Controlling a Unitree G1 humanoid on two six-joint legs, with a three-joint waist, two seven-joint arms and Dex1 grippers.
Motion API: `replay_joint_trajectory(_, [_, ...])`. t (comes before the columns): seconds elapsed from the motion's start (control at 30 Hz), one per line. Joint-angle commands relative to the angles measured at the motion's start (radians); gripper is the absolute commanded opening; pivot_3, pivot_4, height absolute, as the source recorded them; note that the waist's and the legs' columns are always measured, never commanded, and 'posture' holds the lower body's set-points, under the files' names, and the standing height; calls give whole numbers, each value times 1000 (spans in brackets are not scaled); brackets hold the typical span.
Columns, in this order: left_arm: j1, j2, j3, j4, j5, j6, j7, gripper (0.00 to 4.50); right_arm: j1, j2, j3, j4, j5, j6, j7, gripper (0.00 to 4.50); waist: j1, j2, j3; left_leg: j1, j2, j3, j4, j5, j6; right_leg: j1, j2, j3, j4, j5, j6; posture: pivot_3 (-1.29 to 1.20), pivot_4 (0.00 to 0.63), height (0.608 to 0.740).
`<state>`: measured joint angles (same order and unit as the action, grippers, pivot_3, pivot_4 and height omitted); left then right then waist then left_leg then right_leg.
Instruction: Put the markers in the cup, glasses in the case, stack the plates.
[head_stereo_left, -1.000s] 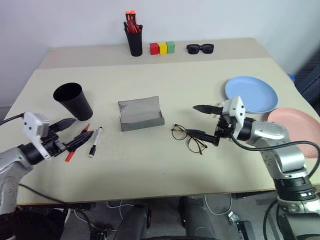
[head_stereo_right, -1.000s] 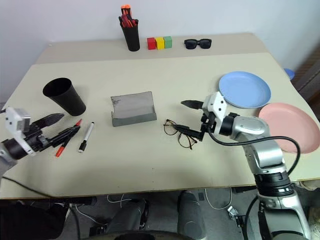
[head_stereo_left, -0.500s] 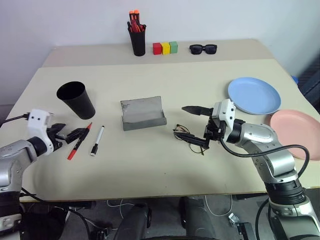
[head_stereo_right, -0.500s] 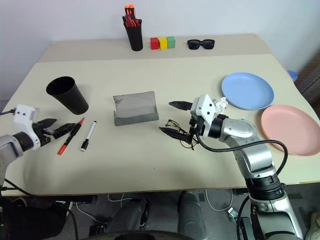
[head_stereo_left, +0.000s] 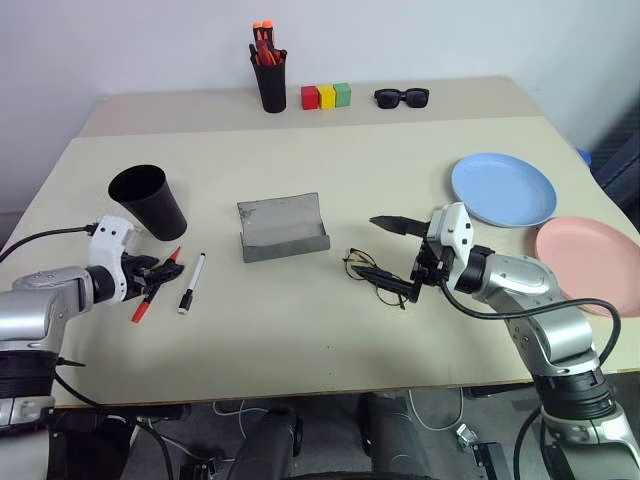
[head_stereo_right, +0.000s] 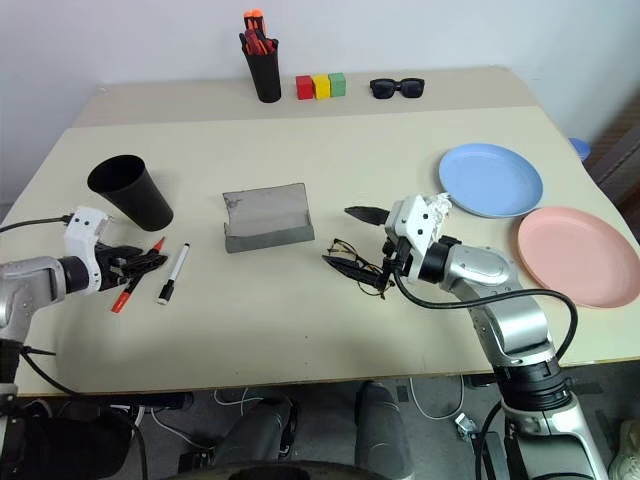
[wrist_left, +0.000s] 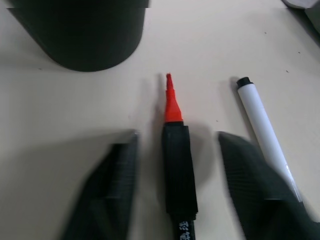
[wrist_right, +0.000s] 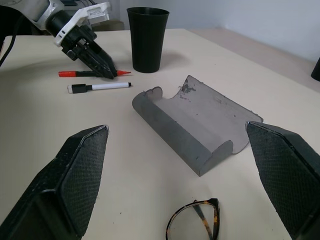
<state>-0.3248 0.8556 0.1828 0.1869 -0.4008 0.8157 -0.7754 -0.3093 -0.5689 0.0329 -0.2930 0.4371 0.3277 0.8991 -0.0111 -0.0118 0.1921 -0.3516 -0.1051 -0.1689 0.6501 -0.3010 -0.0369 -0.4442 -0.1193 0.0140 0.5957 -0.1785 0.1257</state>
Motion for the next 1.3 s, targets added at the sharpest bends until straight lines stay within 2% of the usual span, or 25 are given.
replay_joint_trajectory(0.03, [17, 23, -30, -22, 1, 42, -40, 845, -7, 2, -13, -45, 4, -17, -8, 4500, 0, 0, 0, 0, 0, 0, 0, 0, 0, 0, 0, 0, 0, 0, 0, 0, 150, 740])
replay_joint_trajectory(0.07, [20, 26, -28, -27, -2, 50, -42, 283, -8, 1, -14, -42, 2, -20, -9, 4500, 0, 0, 0, 0, 0, 0, 0, 0, 0, 0, 0, 0, 0, 0, 0, 0, 150, 740])
replay_joint_trajectory(0.1, [31, 39, -26, -40, -6, 51, -60, 32, -8, 1, -13, -39, 0, -23, -9, 4500, 0, 0, 0, 0, 0, 0, 0, 0, 0, 0, 0, 0, 0, 0, 0, 0, 150, 740])
replay_joint_trajectory(0.4, [73, 99, 107, -259, -107, -7, -183, 32, -12, -9, -21, -5, 0, -34, 8, 4500, -1, -1, 1, -1, 1, 0, 0, 0, 0, 0, 0, 0, 0, 0, 0, 0, 150, 740])
replay_joint_trajectory(0.5, [27, 27, 197, -322, -160, -110, -157, 32, -25, -5, -18, 12, -7, -43, 13, 4500, 0, -1, 1, -1, 2, 0, 0, 0, 0, -1, 0, 1, 0, 0, 0, 0, 150, 740])
replay_joint_trajectory(0.6, [-73, -70, 225, -314, -137, -273, -72, 32, -35, 1, -11, 23, -9, -47, 17, 4500, 5, -1, 1, -1, 2, -1, 1, 1, -1, 0, 0, 0, 0, 0, 0, 0, 150, 740])
replay_joint_trajectory(0.77, [-231, -165, 221, -144, -25, -531, 73, 32, -55, 10, -3, 37, -11, -50, 19, 4500, 0, -1, 0, -1, 0, 1, 1, 1, -2, 0, 0, 0, -1, 2, -1, 0, 150, 740])
replay_joint_trajectory(1.0, [-468, -211, 240, 237, 67, -880, 226, 32, -65, 14, -2, 43, -15, -47, 21, 4500, 2, -1, 0, -2, 0, 1, 2, 1, -2, 0, 1, 0, -2, 3, -1, 0, 150, 740])
replay_joint_trajectory(1.17, [-489, -237, 240, 409, 82, -1059, 239, 32, -66, 13, -8, 30, -14, -37, 10, 4500, -1, -1, 0, -2, -1, 2, 2, 1, -2, 0, 0, 1, -3, 4, 1, 0, 150, 740])
replay_joint_trajectory(1.3, [-477, -257, 241, 497, 84, -1125, 245, 32, -65, 8, -12, 20, -13, -34, 1, 4500, 0, -2, 0, -2, -1, 1, 3, 1, -2, 0, 0, 0, -2, 4, 1, 0, 150, 740])
